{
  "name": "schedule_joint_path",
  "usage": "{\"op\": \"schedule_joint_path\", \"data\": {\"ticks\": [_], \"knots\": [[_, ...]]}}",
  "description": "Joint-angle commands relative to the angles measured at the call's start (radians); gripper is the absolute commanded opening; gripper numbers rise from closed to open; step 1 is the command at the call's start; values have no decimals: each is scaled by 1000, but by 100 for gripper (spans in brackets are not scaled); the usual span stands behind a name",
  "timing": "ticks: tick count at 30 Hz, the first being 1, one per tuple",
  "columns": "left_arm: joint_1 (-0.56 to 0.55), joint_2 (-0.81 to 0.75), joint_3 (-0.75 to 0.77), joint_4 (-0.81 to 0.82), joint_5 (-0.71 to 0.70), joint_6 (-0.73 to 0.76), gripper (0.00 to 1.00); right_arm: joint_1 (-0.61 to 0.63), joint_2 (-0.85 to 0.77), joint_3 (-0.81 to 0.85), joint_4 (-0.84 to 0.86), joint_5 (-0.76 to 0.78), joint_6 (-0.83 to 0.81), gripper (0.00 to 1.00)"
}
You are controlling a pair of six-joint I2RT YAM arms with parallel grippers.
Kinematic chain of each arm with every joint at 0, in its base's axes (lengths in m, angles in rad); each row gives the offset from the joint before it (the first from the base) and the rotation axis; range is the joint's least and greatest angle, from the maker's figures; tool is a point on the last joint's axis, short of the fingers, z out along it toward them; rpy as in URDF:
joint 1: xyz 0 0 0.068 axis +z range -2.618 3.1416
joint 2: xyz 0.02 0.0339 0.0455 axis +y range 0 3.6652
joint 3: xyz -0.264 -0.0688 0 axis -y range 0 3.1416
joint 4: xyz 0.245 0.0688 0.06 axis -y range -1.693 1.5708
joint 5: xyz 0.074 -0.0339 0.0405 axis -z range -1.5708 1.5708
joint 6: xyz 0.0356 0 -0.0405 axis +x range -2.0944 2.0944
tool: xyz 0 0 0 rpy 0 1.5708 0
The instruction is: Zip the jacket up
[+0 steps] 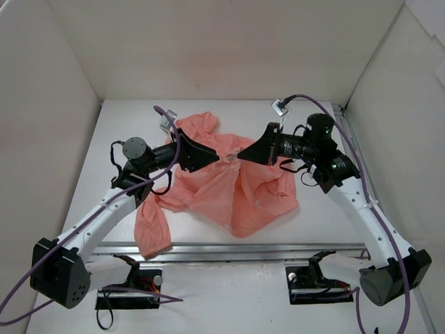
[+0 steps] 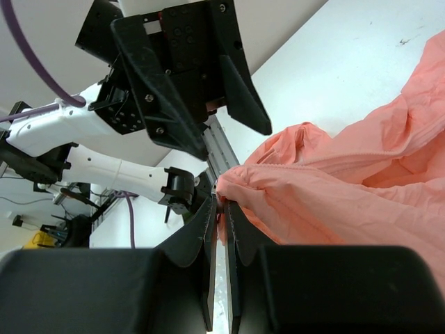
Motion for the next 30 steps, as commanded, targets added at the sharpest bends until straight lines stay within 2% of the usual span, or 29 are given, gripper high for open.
{"op": "schedule_joint_path", "data": {"ticks": [1,16,21,25,27,29,30], "knots": [[-27,-5,16,177,43,-60,48,-5,5,28,75,-34,18,0],[-76,27,82,95,86,30,42,-5,3,14,77,-40,13,0],[-76,3,85,35,59,70,41,-5,6,12,77,-28,12,0],[-87,-33,88,-65,-77,52,41,-4,17,15,78,-2,18,0],[-101,-63,65,-77,-140,-22,41,-7,28,21,77,15,24,0],[-127,-101,50,-106,-284,-92,41,-5,35,28,78,36,32,0],[-139,-112,44,-116,-285,-93,43,-5,37,29,77,42,33,0]]}}
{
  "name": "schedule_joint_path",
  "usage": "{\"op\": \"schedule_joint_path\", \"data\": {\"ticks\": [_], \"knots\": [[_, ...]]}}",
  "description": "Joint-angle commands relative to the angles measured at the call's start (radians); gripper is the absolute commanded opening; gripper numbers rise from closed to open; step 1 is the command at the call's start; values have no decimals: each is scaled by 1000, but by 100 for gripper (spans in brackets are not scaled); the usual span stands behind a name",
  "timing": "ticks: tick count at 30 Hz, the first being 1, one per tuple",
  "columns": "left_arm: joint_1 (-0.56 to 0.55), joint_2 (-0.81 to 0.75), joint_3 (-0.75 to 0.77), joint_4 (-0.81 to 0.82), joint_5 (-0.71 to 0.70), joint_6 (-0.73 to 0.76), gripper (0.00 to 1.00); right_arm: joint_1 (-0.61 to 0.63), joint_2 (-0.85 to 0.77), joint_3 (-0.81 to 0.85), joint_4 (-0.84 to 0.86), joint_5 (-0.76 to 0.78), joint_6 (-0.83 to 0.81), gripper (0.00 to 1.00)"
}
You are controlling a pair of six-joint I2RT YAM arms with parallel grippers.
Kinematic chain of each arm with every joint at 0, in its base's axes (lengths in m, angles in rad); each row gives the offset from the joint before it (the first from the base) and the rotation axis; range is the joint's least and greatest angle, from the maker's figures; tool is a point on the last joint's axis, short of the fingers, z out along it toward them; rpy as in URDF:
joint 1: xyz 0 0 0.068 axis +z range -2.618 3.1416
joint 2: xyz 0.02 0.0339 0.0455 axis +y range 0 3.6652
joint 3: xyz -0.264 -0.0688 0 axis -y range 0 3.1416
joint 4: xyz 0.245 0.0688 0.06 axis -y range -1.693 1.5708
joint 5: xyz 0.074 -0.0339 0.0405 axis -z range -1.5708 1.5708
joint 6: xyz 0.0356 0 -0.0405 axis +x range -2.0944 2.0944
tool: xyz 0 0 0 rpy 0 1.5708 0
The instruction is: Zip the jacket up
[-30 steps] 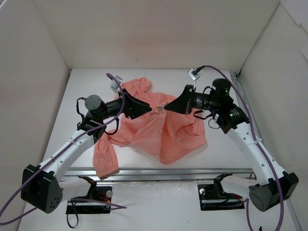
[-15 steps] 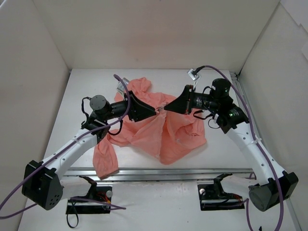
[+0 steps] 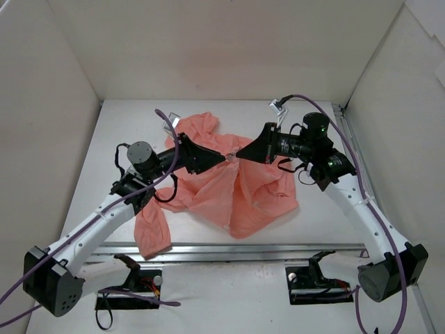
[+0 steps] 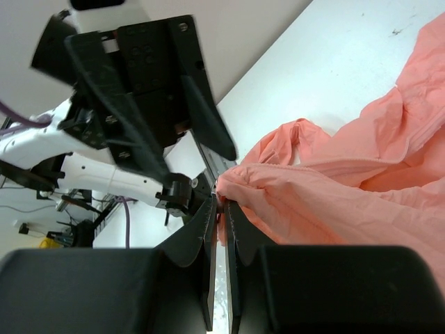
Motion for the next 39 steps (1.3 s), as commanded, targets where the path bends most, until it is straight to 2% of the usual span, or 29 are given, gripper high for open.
{"op": "schedule_joint_path", "data": {"ticks": [1,3,6,16,22,29,39], "knots": [[-50,-86,9,6,-205,-120,44,-4,10,31,76,34,21,0],[-84,-115,-1,-9,-311,-171,46,-6,13,32,78,54,32,0],[-110,-121,-16,-15,-391,-331,46,-4,21,35,79,80,49,0],[-185,-92,-21,-40,-545,-504,49,-3,13,40,81,160,98,0],[-217,-72,-24,-18,-617,-547,50,-6,18,37,81,166,103,0],[-236,-34,-11,-2,-609,-593,51,-4,27,46,81,162,104,0],[-236,-9,-18,44,-661,-579,51,-3,32,51,81,151,100,0]]}}
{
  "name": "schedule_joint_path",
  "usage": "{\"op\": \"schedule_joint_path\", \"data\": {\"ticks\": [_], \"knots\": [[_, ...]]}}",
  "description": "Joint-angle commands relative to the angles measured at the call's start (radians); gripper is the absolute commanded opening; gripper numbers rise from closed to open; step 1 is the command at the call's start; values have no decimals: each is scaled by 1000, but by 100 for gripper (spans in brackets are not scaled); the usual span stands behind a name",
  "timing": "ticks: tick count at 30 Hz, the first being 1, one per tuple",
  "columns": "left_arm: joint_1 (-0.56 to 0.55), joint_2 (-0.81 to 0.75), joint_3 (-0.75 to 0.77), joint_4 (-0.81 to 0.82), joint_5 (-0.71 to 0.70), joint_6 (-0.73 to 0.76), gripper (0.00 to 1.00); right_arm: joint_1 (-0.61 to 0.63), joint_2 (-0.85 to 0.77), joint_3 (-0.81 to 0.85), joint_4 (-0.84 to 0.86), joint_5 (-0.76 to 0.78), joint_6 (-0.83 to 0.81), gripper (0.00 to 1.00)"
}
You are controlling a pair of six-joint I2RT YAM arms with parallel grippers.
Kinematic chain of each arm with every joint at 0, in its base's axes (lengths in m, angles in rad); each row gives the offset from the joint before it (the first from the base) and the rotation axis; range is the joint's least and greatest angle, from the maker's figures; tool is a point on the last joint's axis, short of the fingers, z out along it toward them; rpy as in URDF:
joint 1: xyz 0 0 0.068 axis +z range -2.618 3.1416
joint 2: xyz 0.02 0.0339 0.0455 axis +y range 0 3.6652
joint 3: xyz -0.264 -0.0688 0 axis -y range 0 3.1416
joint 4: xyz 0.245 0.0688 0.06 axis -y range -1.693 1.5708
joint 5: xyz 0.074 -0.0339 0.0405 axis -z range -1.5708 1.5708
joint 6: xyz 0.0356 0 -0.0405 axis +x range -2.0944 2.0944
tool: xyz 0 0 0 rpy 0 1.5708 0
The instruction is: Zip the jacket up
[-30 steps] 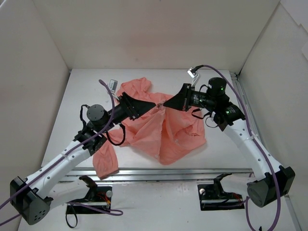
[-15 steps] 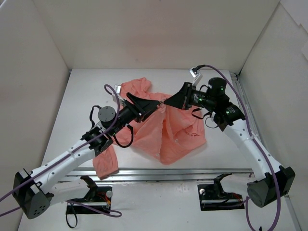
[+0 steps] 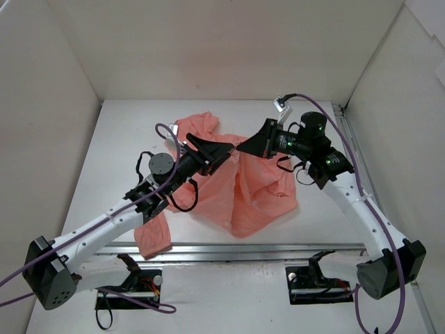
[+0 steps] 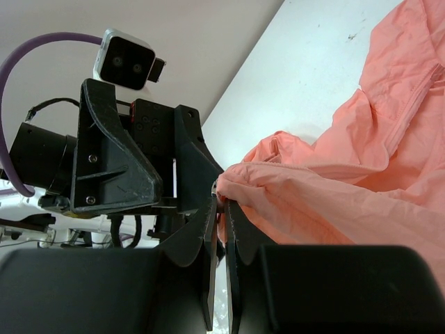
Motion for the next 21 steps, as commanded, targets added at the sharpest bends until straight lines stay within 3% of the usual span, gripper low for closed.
{"op": "schedule_joint_path", "data": {"ticks": [1,21], "knots": [[-6,6,19,104,-46,-11,51,-3,6,52,81,-6,6,0],[-16,-16,-22,148,-178,65,46,-6,3,49,84,-12,5,0]]}}
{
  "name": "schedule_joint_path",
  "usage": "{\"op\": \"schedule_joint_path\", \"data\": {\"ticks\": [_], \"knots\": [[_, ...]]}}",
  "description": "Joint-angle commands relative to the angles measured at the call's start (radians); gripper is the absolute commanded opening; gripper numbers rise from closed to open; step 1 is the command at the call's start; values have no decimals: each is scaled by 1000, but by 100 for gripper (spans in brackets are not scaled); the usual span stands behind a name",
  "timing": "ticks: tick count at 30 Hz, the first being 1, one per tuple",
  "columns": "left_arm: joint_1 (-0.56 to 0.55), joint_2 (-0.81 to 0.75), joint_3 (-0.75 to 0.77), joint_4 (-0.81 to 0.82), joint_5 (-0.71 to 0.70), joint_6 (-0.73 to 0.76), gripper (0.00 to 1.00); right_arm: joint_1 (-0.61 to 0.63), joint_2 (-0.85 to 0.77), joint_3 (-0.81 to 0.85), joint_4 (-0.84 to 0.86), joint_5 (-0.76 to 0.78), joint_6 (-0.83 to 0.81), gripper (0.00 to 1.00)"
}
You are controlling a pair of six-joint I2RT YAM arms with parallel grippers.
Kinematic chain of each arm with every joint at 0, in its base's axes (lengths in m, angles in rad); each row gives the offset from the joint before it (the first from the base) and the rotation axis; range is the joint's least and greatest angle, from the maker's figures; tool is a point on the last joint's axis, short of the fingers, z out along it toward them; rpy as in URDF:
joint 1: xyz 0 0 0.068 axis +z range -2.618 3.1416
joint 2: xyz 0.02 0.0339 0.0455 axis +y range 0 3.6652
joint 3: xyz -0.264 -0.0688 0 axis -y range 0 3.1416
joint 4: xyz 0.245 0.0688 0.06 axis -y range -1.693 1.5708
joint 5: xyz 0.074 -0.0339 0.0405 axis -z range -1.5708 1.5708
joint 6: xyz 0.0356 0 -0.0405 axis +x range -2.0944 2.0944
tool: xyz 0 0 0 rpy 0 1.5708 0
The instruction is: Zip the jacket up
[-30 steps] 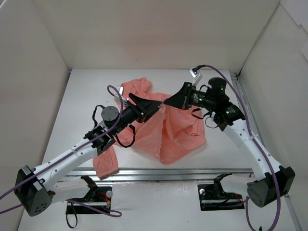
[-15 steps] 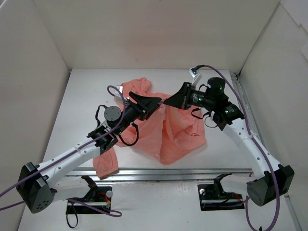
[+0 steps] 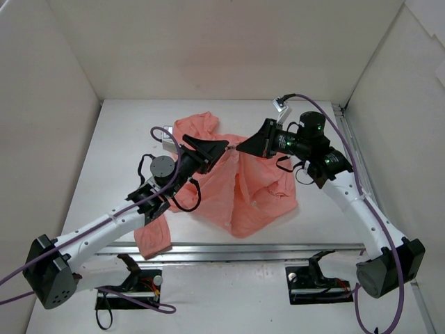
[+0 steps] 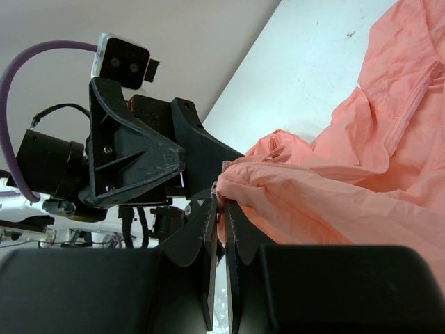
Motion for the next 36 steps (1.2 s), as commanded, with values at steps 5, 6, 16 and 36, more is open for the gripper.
{"op": "schedule_joint_path", "data": {"ticks": [5,6,16,36], "knots": [[-5,-19,-9,132,-31,6,46,-3,-16,40,84,-13,5,0],[-5,-18,-9,140,-31,6,46,-4,-17,40,84,-12,5,0],[-5,-24,-3,137,-10,9,43,-3,-22,31,84,-12,8,0],[-5,-7,7,92,36,87,43,-3,-31,43,86,-38,-1,0]]}}
